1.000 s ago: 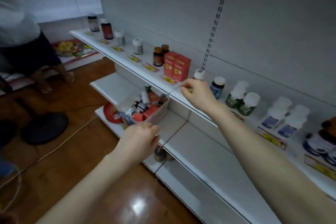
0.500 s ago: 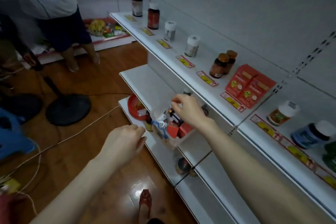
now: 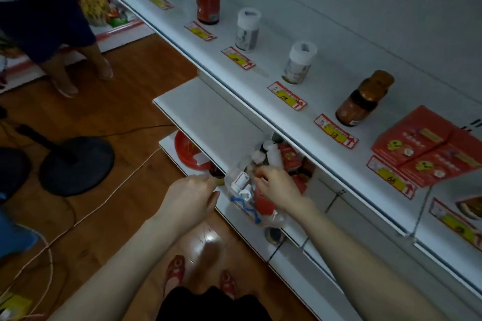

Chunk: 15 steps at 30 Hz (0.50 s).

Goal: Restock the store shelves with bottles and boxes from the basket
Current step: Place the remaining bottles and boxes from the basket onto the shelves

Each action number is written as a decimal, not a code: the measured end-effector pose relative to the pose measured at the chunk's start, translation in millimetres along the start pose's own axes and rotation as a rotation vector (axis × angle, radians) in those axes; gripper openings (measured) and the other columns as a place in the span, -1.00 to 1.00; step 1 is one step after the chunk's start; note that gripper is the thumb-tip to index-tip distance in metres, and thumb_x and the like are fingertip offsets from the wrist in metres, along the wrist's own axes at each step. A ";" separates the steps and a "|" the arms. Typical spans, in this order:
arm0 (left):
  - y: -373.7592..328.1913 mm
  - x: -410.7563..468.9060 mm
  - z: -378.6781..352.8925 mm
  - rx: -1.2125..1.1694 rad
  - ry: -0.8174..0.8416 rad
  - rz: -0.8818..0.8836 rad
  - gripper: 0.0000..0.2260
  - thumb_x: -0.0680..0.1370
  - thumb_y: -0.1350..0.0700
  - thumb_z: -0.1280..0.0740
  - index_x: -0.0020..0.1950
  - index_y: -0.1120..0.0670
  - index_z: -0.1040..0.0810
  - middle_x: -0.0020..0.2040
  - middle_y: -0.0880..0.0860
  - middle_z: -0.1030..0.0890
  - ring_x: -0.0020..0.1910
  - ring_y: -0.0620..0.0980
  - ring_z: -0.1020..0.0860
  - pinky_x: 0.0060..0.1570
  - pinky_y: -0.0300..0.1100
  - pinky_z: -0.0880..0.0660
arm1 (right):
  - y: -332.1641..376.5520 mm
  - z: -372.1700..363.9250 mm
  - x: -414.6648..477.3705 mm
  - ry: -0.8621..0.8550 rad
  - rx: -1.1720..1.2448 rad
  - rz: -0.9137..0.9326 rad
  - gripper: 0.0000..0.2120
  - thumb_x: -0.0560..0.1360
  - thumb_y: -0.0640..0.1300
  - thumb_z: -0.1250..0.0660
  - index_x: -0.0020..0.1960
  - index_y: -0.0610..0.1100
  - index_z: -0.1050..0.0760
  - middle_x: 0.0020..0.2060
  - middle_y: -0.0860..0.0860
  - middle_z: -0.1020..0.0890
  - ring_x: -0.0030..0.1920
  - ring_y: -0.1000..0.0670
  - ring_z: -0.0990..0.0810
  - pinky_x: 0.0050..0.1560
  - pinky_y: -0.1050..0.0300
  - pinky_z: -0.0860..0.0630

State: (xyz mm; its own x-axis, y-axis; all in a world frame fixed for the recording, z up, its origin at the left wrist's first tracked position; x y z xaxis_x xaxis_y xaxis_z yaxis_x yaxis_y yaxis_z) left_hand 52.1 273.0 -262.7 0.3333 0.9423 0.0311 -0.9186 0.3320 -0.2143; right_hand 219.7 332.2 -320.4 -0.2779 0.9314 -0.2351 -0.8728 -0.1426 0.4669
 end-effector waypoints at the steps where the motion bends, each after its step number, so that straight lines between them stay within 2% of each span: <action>1: 3.5 9.3 -4.1 0.005 0.016 -0.039 -0.87 0.29 0.13 -0.52 -0.30 0.11 -0.60 -0.44 0.01 -0.54 -0.51 -0.02 -0.52 -0.58 -0.27 -0.38 | -6.9 -3.7 -1.2 -0.001 0.001 -0.046 -0.84 0.51 -0.18 -0.22 -0.10 -0.28 -0.49 -0.12 -0.22 -0.60 -0.07 -0.19 -0.57 -0.23 0.08 -0.40; 2: 6.6 18.4 -9.7 0.006 0.035 -0.083 -0.88 0.31 0.12 -0.51 -0.29 0.10 -0.60 -0.43 0.01 -0.55 -0.49 -0.03 -0.53 -0.57 -0.27 -0.38 | -14.3 -7.5 -3.2 -0.005 0.007 -0.098 -0.84 0.52 -0.17 -0.22 -0.09 -0.26 -0.50 -0.11 -0.21 -0.60 -0.07 -0.18 -0.57 -0.24 0.09 -0.36; 5: 16.2 43.0 -33.1 -0.030 0.169 -0.200 -0.86 0.46 0.08 -0.36 -0.09 0.13 -0.61 -0.22 0.08 -0.63 -0.28 0.06 -0.60 -0.36 -0.17 -0.52 | -33.3 -20.7 -13.1 -0.048 0.058 -0.262 -0.80 0.53 -0.15 -0.22 -0.01 -0.25 -0.54 -0.05 -0.20 -0.61 -0.02 -0.18 -0.57 -0.11 0.02 -0.47; 7: 21.2 57.3 -47.3 -0.020 0.229 -0.301 -0.83 0.49 0.08 -0.33 -0.05 0.17 -0.61 -0.19 0.13 -0.63 -0.22 0.14 -0.61 -0.31 -0.10 -0.54 | -41.4 -33.3 -19.4 -0.066 0.091 -0.360 -0.79 0.52 -0.14 -0.23 0.03 -0.26 -0.53 -0.03 -0.21 -0.60 -0.01 -0.20 -0.57 -0.06 -0.02 -0.49; 10: 23.6 74.4 -69.9 0.003 0.273 -0.419 -0.82 0.51 0.09 -0.29 -0.04 0.19 -0.57 -0.16 0.17 -0.61 -0.16 0.20 -0.60 -0.29 -0.08 -0.49 | -50.8 -53.1 -21.9 -0.106 0.114 -0.475 -0.79 0.52 -0.12 -0.24 0.05 -0.25 -0.50 -0.04 -0.22 -0.60 -0.03 -0.20 -0.56 -0.09 0.02 -0.45; 13: 22.8 89.0 -102.3 0.066 0.280 -0.476 -0.76 0.59 0.04 -0.16 0.14 0.13 -0.50 0.03 0.11 -0.57 0.02 0.12 -0.55 -0.20 -0.14 -0.40 | -62.7 -72.5 -17.4 -0.160 0.130 -0.557 -0.75 0.51 -0.12 -0.27 0.10 -0.25 -0.50 0.00 -0.21 -0.59 0.00 -0.18 -0.55 -0.09 0.07 -0.41; 15: 21.5 97.6 -124.4 0.072 0.314 -0.480 -0.73 0.61 0.02 -0.11 0.20 0.11 -0.45 0.10 0.08 -0.54 0.06 0.07 -0.52 -0.19 -0.18 -0.34 | -72.8 -85.3 -12.9 -0.184 0.138 -0.596 -0.73 0.49 -0.11 -0.30 0.12 -0.26 -0.49 0.02 -0.21 -0.58 0.02 -0.17 -0.54 -0.08 0.09 -0.39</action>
State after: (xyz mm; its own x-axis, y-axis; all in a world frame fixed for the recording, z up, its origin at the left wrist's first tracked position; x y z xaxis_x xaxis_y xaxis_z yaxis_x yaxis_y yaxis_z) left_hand 91.3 366.8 -385.8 0.7529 0.6316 -0.1850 -0.6578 0.7314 -0.1798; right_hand 252.6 301.9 -424.0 0.3235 0.8816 -0.3438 -0.7931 0.4508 0.4097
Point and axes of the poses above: each hand's wrist, its own x-axis towards the middle knuckle, its own z-axis out of the back of the hand, y = z × x, the point moved 6 cm from there along x, towards the middle knuckle
